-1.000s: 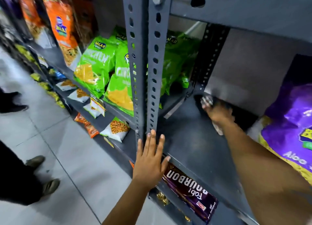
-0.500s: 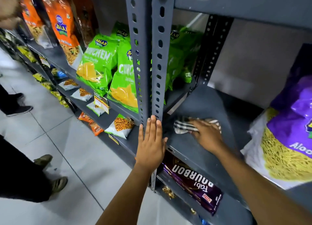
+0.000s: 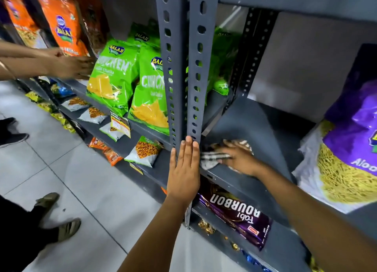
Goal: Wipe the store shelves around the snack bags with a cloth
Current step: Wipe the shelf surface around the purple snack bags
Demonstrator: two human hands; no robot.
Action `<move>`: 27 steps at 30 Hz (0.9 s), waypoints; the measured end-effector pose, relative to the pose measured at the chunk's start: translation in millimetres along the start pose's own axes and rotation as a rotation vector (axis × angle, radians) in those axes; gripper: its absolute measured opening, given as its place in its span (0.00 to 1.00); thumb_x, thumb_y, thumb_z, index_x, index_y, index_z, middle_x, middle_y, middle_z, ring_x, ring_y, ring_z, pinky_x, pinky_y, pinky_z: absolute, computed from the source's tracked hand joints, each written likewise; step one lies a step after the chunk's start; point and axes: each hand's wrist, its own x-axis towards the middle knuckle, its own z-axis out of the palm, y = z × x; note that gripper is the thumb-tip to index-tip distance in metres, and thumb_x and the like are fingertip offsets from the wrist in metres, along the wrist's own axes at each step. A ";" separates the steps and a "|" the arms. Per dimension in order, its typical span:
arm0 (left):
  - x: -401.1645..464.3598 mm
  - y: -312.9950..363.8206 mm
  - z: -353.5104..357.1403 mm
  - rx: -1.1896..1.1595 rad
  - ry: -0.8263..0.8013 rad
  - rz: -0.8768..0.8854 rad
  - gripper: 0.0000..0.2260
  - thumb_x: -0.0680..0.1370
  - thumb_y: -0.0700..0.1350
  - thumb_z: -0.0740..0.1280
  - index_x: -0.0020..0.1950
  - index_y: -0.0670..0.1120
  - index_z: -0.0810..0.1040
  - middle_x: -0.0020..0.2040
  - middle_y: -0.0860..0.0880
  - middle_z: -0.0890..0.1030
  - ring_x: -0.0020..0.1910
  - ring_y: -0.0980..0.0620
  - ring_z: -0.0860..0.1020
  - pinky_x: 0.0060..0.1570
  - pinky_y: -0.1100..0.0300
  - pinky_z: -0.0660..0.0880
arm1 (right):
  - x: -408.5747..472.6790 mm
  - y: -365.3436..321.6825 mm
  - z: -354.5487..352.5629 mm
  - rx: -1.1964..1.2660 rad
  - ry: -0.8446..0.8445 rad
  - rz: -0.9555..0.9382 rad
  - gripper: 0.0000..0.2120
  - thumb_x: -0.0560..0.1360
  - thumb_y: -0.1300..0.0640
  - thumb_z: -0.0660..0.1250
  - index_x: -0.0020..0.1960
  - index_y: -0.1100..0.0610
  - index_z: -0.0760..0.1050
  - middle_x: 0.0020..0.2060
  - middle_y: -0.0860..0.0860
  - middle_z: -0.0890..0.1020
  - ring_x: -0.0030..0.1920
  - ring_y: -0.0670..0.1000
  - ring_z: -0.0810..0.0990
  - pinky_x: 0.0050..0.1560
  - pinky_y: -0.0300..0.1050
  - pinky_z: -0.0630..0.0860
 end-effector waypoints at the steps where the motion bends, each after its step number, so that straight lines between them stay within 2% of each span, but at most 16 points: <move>1: -0.7 -0.3 -2.0 -0.005 -0.013 0.001 0.37 0.72 0.38 0.54 0.75 0.42 0.34 0.75 0.46 0.31 0.76 0.50 0.35 0.72 0.49 0.43 | -8.5 0.2 -6.6 0.030 -0.099 -0.023 0.22 0.76 0.57 0.64 0.69 0.52 0.66 0.74 0.54 0.62 0.75 0.54 0.55 0.70 0.37 0.48; 3: -1.2 -1.3 -4.2 -0.003 -0.036 0.003 0.39 0.71 0.37 0.55 0.75 0.42 0.34 0.75 0.46 0.31 0.75 0.50 0.35 0.72 0.49 0.42 | -18.6 -5.5 -29.5 0.148 -0.218 0.010 0.21 0.76 0.60 0.63 0.69 0.55 0.66 0.71 0.52 0.66 0.73 0.51 0.60 0.66 0.30 0.55; 5: -0.5 -0.5 -5.5 0.008 -0.057 -0.006 0.41 0.70 0.37 0.58 0.75 0.42 0.33 0.75 0.46 0.30 0.75 0.50 0.34 0.72 0.49 0.42 | -10.0 -6.1 -49.0 0.313 -0.052 0.112 0.19 0.76 0.62 0.63 0.67 0.59 0.69 0.64 0.56 0.74 0.61 0.48 0.70 0.52 0.20 0.66; 6: -0.3 0.6 -6.2 0.008 -0.066 -0.015 0.42 0.70 0.37 0.59 0.75 0.43 0.33 0.75 0.46 0.30 0.75 0.50 0.33 0.72 0.49 0.41 | -3.2 -7.2 -51.5 0.375 0.040 0.140 0.18 0.76 0.63 0.64 0.66 0.59 0.70 0.60 0.56 0.76 0.57 0.48 0.72 0.45 0.19 0.68; 7: -0.6 1.8 -6.7 0.001 -0.070 -0.022 0.42 0.70 0.37 0.59 0.75 0.43 0.33 0.75 0.46 0.30 0.75 0.50 0.33 0.72 0.49 0.41 | 4.0 -10.8 -47.8 0.341 0.061 0.157 0.17 0.76 0.62 0.64 0.65 0.56 0.71 0.58 0.54 0.77 0.57 0.49 0.72 0.46 0.23 0.70; 8: -0.9 2.7 -7.7 -0.005 -0.074 -0.025 0.41 0.70 0.37 0.57 0.75 0.43 0.33 0.75 0.46 0.30 0.75 0.50 0.33 0.72 0.48 0.41 | 9.9 -14.2 -38.5 0.272 0.025 0.148 0.17 0.76 0.60 0.65 0.64 0.51 0.72 0.62 0.54 0.75 0.62 0.52 0.71 0.56 0.30 0.70; 9: -0.6 2.9 -9.2 -0.012 -0.081 -0.023 0.41 0.69 0.37 0.56 0.74 0.43 0.33 0.75 0.46 0.30 0.75 0.50 0.33 0.72 0.48 0.41 | 15.5 -12.5 -24.4 0.206 -0.022 0.143 0.18 0.75 0.58 0.65 0.65 0.49 0.72 0.68 0.54 0.70 0.69 0.55 0.66 0.66 0.38 0.64; 11: -0.2 2.2 -11.2 -0.031 -0.096 -0.013 0.41 0.69 0.37 0.56 0.74 0.44 0.33 0.75 0.47 0.29 0.76 0.48 0.35 0.71 0.48 0.40 | 9.8 -19.4 -5.6 0.157 -0.087 0.120 0.19 0.75 0.56 0.65 0.66 0.48 0.71 0.75 0.53 0.60 0.76 0.55 0.51 0.74 0.45 0.49; 14: 1.1 0.9 -14.9 -0.064 -0.117 -0.006 0.43 0.69 0.39 0.60 0.75 0.43 0.34 0.75 0.47 0.30 0.75 0.45 0.50 0.71 0.48 0.39 | -21.7 -25.7 -8.5 0.216 -0.155 0.083 0.19 0.76 0.60 0.63 0.67 0.55 0.69 0.74 0.49 0.59 0.76 0.52 0.46 0.74 0.44 0.44; 16: 1.9 0.4 -17.9 -0.083 -0.116 -0.011 0.42 0.71 0.41 0.60 0.75 0.44 0.34 0.75 0.48 0.30 0.73 0.46 0.54 0.71 0.47 0.40 | -41.7 -23.5 -17.0 0.262 -0.280 0.090 0.19 0.76 0.64 0.62 0.67 0.57 0.69 0.72 0.46 0.62 0.74 0.47 0.47 0.72 0.39 0.45; 18: 1.7 -0.6 -19.1 -0.103 -0.112 -0.009 0.37 0.74 0.44 0.56 0.75 0.44 0.34 0.75 0.49 0.29 0.73 0.46 0.54 0.71 0.48 0.39 | -51.6 -20.4 -36.3 0.267 -0.328 0.148 0.20 0.76 0.65 0.62 0.67 0.59 0.68 0.65 0.45 0.68 0.69 0.44 0.58 0.64 0.30 0.57; 20: 2.9 -1.2 -19.7 -0.117 -0.123 0.000 0.33 0.76 0.47 0.52 0.75 0.45 0.35 0.75 0.50 0.30 0.73 0.46 0.53 0.71 0.48 0.38 | -45.5 -9.8 -55.1 0.375 -0.115 0.284 0.19 0.75 0.65 0.64 0.66 0.59 0.69 0.58 0.49 0.73 0.60 0.48 0.70 0.55 0.31 0.65; 22: 4.4 -0.6 -19.0 -0.118 -0.140 -0.007 0.31 0.77 0.49 0.51 0.76 0.45 0.38 0.77 0.48 0.36 0.73 0.46 0.54 0.71 0.49 0.38 | -35.2 5.2 -60.2 0.517 0.219 0.365 0.18 0.75 0.65 0.64 0.64 0.58 0.70 0.56 0.52 0.75 0.57 0.49 0.71 0.52 0.35 0.67; 23: 5.0 0.2 -18.3 -0.110 -0.148 -0.012 0.31 0.77 0.50 0.52 0.76 0.44 0.41 0.77 0.47 0.44 0.72 0.46 0.55 0.71 0.48 0.39 | -29.7 13.1 -56.0 0.491 0.309 0.379 0.17 0.75 0.64 0.64 0.63 0.56 0.71 0.57 0.54 0.76 0.59 0.51 0.72 0.51 0.36 0.69; 25: 5.5 0.9 -16.7 -0.097 -0.172 -0.016 0.30 0.77 0.50 0.53 0.76 0.42 0.48 0.75 0.44 0.59 0.71 0.45 0.57 0.70 0.48 0.41 | -22.0 26.8 -35.0 0.280 0.267 0.434 0.18 0.76 0.58 0.64 0.66 0.52 0.70 0.68 0.58 0.70 0.69 0.57 0.66 0.65 0.42 0.66; 27: 6.7 0.3 -15.0 -0.081 -0.180 -0.011 0.28 0.77 0.50 0.53 0.74 0.39 0.54 0.73 0.41 0.65 0.71 0.45 0.58 0.70 0.48 0.41 | -27.8 26.1 -16.8 0.139 0.188 0.435 0.22 0.76 0.56 0.64 0.69 0.51 0.66 0.75 0.60 0.58 0.75 0.58 0.56 0.73 0.48 0.55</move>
